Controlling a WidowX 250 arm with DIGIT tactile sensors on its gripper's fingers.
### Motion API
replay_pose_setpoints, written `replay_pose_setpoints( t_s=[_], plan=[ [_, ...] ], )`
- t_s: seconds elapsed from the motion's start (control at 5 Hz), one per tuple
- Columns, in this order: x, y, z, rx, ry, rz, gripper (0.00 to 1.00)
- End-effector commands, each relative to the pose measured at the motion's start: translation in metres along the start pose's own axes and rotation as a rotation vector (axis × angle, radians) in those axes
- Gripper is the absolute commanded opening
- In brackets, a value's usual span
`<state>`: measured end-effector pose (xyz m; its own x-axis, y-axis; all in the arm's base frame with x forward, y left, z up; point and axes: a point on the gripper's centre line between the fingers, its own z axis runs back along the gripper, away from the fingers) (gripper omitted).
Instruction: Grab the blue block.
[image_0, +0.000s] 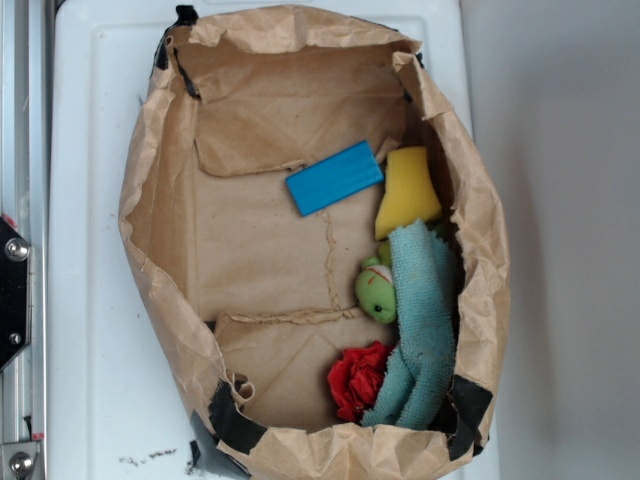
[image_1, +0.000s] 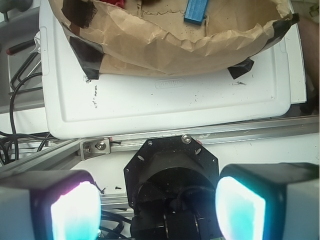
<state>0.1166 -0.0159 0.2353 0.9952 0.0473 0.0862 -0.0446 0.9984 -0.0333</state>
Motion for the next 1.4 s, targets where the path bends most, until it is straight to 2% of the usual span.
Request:
replay_pose_setpoints(
  t_s=[0.0,0.2,0.4,0.6,0.8,1.0,1.2],
  plan=[
    [0.000,0.000,0.000,0.000,0.000,0.000,1.00],
    [0.042,-0.001,-0.002,0.024,-0.148,0.053,1.00],
    [0.072,0.004,-0.009,0.045,-0.230,0.062,1.00],
    [0.102,0.020,-0.025,0.058,-0.230,0.063,1.00],
    [0.139,0.039,-0.054,0.092,-0.194,0.094,1.00],
    [0.159,0.052,-0.070,0.091,-0.167,0.108,1.00],
    [0.164,0.066,-0.087,0.084,-0.133,0.097,1.00]
  ],
)
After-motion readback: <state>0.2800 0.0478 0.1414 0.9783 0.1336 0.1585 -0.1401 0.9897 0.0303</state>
